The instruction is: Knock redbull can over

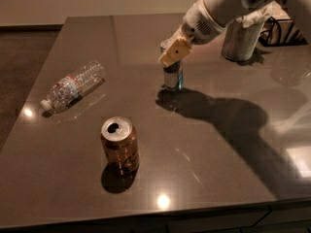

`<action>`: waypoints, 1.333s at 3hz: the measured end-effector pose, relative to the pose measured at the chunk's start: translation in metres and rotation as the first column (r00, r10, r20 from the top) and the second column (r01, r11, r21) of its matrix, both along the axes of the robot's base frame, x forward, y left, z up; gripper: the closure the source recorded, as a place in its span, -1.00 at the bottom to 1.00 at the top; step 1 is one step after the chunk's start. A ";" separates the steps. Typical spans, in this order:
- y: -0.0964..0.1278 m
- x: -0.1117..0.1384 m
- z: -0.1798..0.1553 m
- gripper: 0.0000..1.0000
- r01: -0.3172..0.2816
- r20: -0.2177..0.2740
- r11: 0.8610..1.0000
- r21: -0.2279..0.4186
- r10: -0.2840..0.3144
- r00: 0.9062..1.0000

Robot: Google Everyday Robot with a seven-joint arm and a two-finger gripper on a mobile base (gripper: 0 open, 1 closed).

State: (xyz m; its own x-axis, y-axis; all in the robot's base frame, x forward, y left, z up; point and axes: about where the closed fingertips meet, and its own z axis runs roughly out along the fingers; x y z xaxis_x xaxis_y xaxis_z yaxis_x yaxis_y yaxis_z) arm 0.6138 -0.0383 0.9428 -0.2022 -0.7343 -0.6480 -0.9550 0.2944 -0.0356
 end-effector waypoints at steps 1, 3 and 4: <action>0.007 -0.023 0.010 1.00 -0.102 -0.035 0.983 -0.151 0.098 0.995; 0.035 -0.051 0.011 1.00 -0.247 -0.038 0.882 -0.401 0.253 0.967; 0.050 -0.048 0.002 1.00 -0.289 -0.054 0.831 -0.476 0.300 0.952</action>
Offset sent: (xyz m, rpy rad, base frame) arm -0.0696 0.0285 0.0255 -0.5014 -0.0175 0.3057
